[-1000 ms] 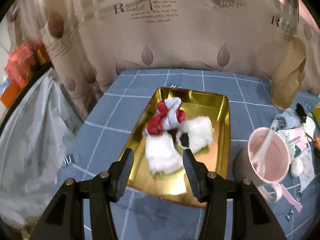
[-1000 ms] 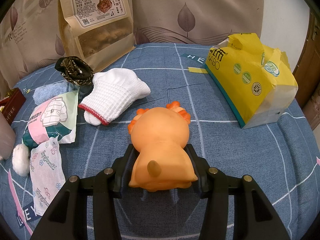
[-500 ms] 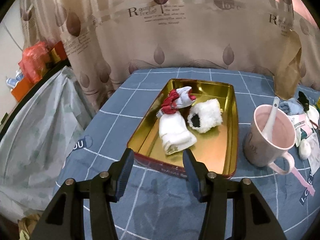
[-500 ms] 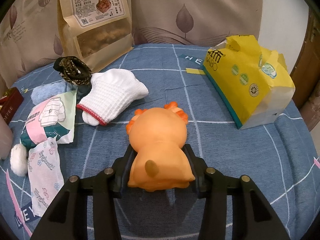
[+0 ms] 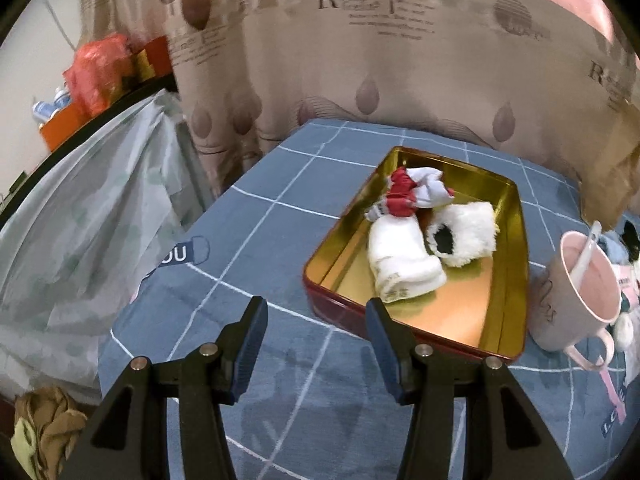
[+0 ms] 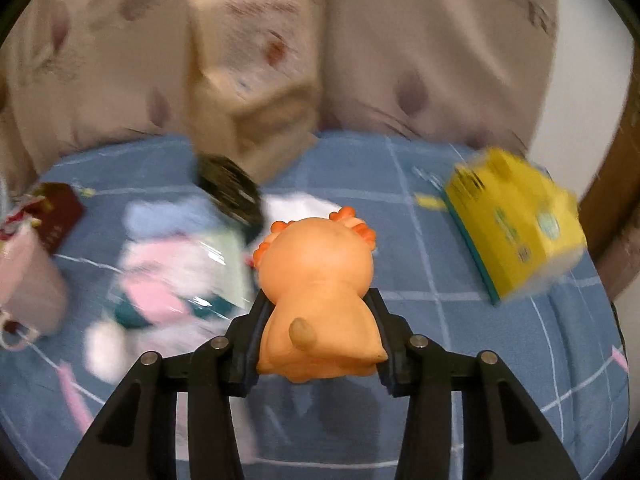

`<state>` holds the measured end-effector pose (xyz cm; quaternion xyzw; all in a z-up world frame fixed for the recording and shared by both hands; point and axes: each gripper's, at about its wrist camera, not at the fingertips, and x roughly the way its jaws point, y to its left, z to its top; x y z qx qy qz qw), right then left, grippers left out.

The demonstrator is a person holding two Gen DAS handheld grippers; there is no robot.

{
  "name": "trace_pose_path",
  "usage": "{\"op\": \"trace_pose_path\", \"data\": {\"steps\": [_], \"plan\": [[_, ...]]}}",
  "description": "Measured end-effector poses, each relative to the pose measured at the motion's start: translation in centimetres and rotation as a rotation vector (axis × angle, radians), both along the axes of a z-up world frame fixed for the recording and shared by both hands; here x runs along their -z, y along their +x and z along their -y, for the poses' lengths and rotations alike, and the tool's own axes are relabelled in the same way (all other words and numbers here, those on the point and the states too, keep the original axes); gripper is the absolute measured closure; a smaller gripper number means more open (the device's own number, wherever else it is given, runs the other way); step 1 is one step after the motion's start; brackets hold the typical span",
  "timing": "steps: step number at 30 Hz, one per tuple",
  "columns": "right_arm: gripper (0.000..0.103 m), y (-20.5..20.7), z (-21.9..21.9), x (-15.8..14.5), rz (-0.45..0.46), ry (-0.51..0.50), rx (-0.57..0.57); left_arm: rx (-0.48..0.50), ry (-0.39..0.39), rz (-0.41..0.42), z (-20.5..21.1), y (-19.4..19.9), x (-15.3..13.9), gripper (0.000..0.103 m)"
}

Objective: Organize soft objects
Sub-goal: 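Carry the orange toy figure with the right gripper into the tray and release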

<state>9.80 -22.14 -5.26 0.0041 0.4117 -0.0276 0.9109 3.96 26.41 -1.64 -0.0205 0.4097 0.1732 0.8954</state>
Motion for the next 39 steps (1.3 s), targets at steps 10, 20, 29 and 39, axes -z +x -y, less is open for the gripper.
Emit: {"op": "trace_pose_path", "data": {"steps": [10,20,29,39], "plan": [[0.061,1.7,-13.9,-6.8,0.086,0.071,-0.307,-0.05,-0.028,0.001,-1.7,-0.1,0.0,0.051],[0.061,1.8,-28.7,-6.8,0.061,0.074,-0.58,-0.14,-0.053,0.021,-4.0,-0.4,-0.4,0.051],[0.06,2.8,-36.5,-3.0,-0.021,0.007,-0.643,-0.197,-0.085,0.033,-5.8,-0.9,-0.3,0.051],[0.06,4.4,-39.4,0.6,-0.08,-0.058,-0.629,-0.207,-0.096,0.044,-6.4,-0.9,-0.3,0.051]]}}
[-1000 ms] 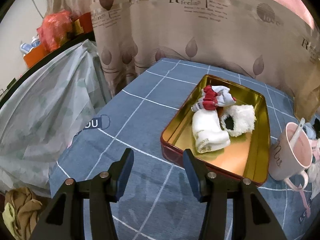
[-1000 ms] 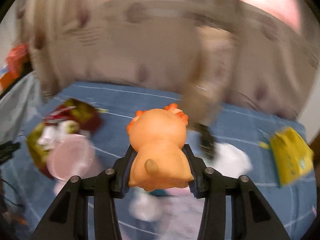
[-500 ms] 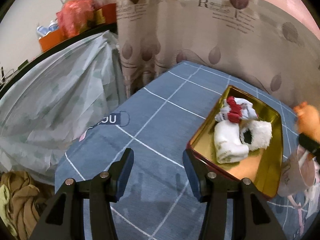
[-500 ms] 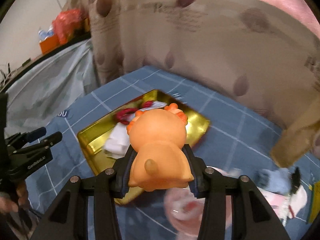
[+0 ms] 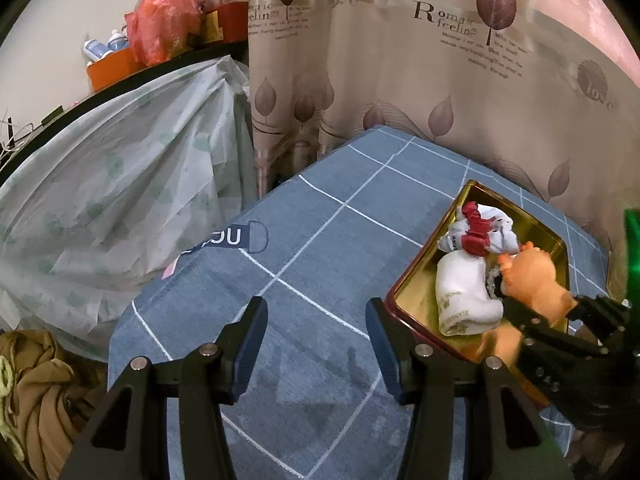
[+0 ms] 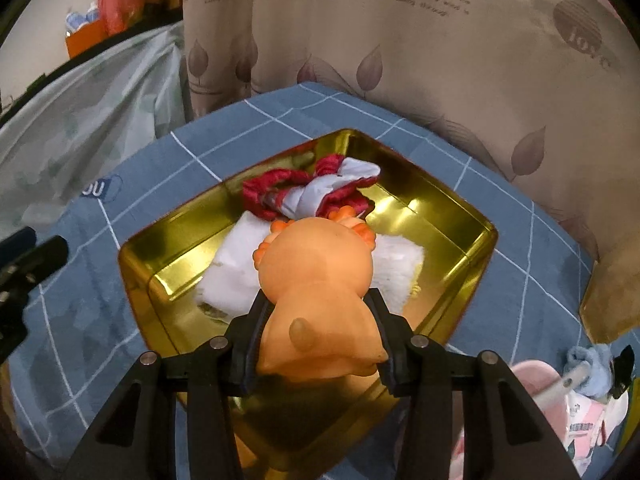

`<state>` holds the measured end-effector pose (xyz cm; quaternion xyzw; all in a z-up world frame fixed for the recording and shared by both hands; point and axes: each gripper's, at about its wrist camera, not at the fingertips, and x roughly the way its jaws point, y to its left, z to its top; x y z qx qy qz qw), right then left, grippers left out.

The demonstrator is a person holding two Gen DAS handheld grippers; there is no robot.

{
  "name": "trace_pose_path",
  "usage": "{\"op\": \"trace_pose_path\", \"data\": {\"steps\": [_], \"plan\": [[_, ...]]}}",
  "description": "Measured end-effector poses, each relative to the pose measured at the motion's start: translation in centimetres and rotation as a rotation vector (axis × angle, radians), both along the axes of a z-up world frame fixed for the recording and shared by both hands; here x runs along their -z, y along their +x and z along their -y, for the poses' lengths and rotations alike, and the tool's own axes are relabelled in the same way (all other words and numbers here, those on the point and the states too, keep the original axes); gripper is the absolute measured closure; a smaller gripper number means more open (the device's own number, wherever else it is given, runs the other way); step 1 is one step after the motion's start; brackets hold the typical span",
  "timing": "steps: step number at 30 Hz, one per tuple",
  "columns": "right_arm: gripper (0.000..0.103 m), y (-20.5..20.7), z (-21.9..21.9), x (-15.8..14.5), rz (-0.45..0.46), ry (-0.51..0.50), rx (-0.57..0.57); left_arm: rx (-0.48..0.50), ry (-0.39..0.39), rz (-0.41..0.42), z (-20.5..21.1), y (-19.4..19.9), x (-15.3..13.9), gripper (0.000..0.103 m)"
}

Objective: Organize soft objects
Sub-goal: 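Carry the orange toy figure with the right gripper into the tray and release, then move the right gripper to the white knit glove and grasp it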

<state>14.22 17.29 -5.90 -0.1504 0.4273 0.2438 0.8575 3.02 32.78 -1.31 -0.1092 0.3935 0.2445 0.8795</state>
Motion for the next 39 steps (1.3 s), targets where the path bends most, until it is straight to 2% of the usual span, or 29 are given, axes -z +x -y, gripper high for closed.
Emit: {"op": "trace_pose_path", "data": {"steps": [11,13,16,25,30,32,34,39], "plan": [[0.057,0.3,-0.2,0.9,-0.024,-0.003,0.007,0.0,-0.005,0.002,0.0,0.0,0.0,0.051],[0.051,0.3,-0.2,0.6,-0.016,-0.004,0.005,0.003,-0.005,0.001,0.0,0.0,0.1,0.051],[0.038,0.0,-0.1,-0.2,0.018,-0.001,0.011,0.004,-0.001,0.0,0.2,0.0,0.1,0.051],[0.035,-1.2,1.0,-4.1,0.08,0.056,0.006,0.011,0.004,0.002,0.5,0.0,0.2,0.051],[0.034,-2.4,3.0,-6.4,0.084,0.102,0.008,0.019,0.011,-0.006,0.7,0.2,0.4,0.051],[0.031,-2.9,4.3,-7.1,0.09,0.119,0.018,0.025,0.013,-0.008,0.9,0.2,0.4,0.051],[0.027,-3.5,5.9,-7.8,0.105,0.131,0.034,0.026,0.017,-0.009,1.0,0.2,0.4,0.051],[0.026,-4.0,11.7,-8.9,0.139,0.131,0.12,0.03,0.025,-0.008,1.2,0.2,0.3,0.051]]}}
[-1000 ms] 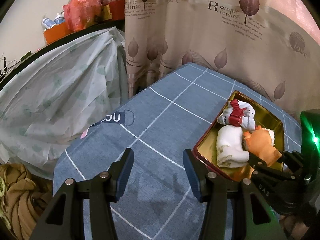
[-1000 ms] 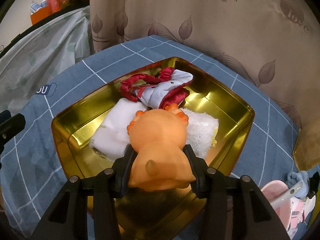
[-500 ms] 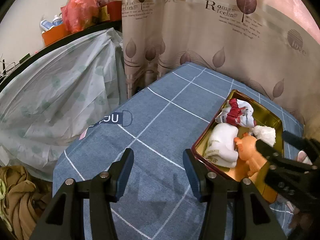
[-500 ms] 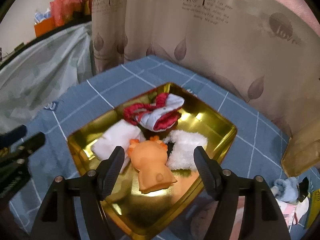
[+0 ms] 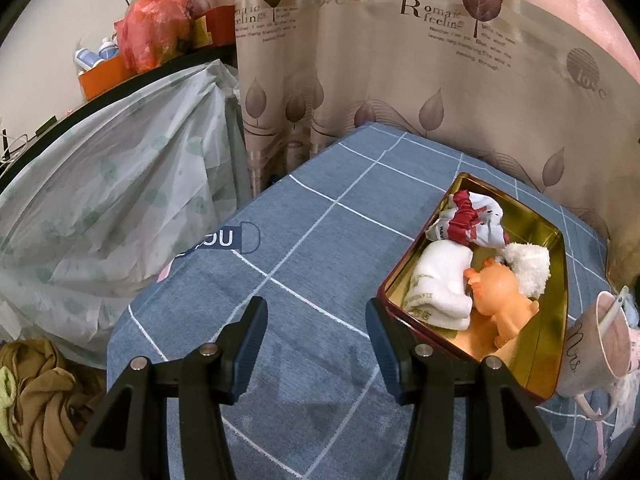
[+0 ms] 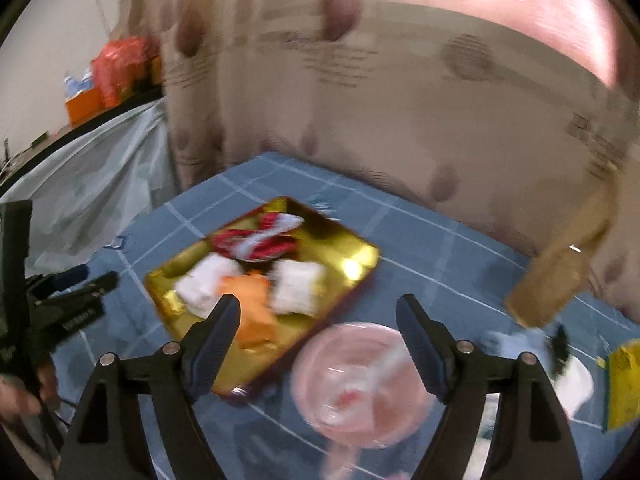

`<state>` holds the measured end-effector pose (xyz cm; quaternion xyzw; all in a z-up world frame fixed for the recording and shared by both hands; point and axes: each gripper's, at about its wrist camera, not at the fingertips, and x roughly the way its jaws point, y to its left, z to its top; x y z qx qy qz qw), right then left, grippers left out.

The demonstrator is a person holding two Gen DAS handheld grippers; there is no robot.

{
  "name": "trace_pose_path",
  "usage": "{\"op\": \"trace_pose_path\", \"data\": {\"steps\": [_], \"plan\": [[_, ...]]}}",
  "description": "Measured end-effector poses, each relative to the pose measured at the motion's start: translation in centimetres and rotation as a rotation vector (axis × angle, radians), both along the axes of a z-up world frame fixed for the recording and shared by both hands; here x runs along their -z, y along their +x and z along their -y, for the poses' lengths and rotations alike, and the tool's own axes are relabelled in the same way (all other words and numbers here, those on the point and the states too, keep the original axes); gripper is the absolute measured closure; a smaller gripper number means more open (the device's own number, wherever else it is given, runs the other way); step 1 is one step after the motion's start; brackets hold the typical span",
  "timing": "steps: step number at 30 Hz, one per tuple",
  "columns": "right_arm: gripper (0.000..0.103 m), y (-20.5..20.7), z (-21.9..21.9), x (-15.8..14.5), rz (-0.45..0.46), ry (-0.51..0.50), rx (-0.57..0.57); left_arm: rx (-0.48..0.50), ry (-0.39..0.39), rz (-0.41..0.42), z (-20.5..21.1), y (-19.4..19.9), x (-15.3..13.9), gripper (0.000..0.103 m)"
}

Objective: Organize soft objects
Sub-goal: 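Move the right gripper to the white knit glove and grasp it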

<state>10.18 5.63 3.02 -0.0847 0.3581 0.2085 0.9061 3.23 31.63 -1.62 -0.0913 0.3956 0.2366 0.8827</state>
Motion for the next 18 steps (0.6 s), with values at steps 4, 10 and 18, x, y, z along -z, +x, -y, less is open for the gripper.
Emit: {"op": "trace_pose_path", "data": {"steps": [4,10,18], "plan": [[0.024,0.3,6.0,-0.3,0.025,-0.025,0.115,0.005,0.012,-0.004,0.3,0.0,0.0,0.051],[0.022,1.2,17.0,0.9,0.017,-0.076,0.348,0.015,0.031,-0.008,0.9,0.1,-0.1,0.051],[0.016,0.9,29.9,3.5,-0.043,-0.095,0.611,0.036,0.056,-0.025,1.6,0.3,0.2,0.051]]}}
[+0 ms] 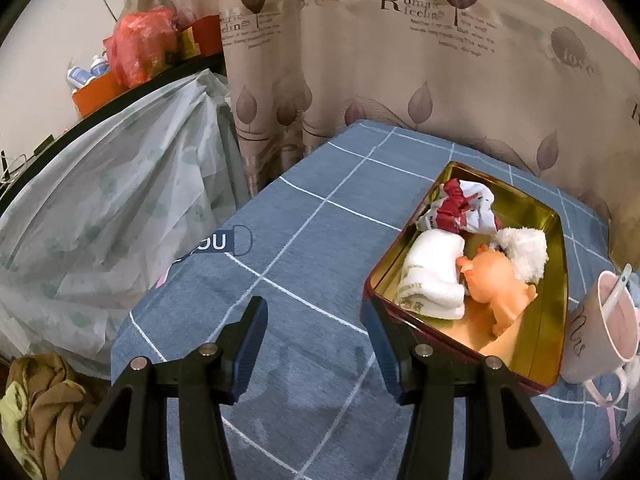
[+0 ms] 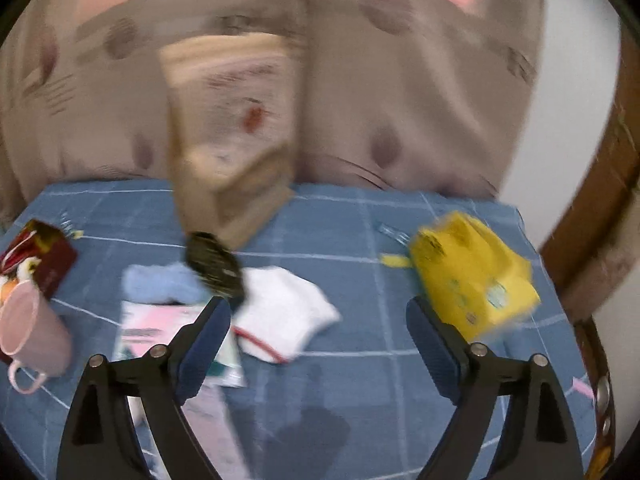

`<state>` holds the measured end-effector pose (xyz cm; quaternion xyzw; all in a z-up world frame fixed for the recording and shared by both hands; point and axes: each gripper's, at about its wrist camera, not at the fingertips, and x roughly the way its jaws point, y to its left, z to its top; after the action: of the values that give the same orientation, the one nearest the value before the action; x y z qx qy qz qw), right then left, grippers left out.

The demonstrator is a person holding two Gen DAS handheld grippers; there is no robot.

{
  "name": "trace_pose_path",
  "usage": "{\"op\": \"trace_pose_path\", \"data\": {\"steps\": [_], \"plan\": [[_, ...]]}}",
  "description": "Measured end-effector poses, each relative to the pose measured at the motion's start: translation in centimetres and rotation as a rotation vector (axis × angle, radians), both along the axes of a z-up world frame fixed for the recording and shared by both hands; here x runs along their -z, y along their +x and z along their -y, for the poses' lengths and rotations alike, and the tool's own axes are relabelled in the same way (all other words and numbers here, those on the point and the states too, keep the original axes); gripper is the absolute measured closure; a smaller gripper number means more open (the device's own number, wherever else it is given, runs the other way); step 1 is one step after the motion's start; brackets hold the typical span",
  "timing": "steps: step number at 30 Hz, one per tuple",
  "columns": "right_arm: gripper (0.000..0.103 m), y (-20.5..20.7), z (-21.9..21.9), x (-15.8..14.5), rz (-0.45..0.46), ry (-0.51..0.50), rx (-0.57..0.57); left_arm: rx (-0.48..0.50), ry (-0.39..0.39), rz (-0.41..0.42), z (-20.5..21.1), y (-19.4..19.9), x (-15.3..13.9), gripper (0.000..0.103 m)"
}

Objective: Organize soft objects
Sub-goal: 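Move the right gripper to the white knit glove and grasp it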

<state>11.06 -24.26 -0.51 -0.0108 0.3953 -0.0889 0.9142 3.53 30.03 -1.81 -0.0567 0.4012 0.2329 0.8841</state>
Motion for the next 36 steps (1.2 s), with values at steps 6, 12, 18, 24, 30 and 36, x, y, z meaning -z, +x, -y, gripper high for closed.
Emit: {"op": "trace_pose_path", "data": {"steps": [6,12,18,24,30,36], "plan": [[0.015,-0.7,1.5,2.6,-0.033,0.036,0.007,0.005,0.014,-0.023,0.2,0.3,0.5,0.051],[0.015,2.0,-0.8,6.4,-0.071,0.041,-0.049,0.015,0.025,-0.018,0.6,0.3,0.6,0.051],[0.015,5.4,-1.2,9.5,-0.112,0.027,-0.01,0.039,0.035,-0.01,1.7,0.1,0.3,0.051],[0.017,7.5,-0.8,11.3,-0.1,0.025,-0.018,0.137,0.052,0.009,4.6,-0.1,-1.3,0.051],[0.053,7.7,-1.3,11.5,-0.096,0.066,-0.081,0.229,0.077,0.027,7.9,0.1,-3.4,0.051],[0.065,6.0,-0.3,11.1,-0.083,0.063,-0.055,0.356,0.05,0.039,12.2,0.8,-5.0,0.048]]}}
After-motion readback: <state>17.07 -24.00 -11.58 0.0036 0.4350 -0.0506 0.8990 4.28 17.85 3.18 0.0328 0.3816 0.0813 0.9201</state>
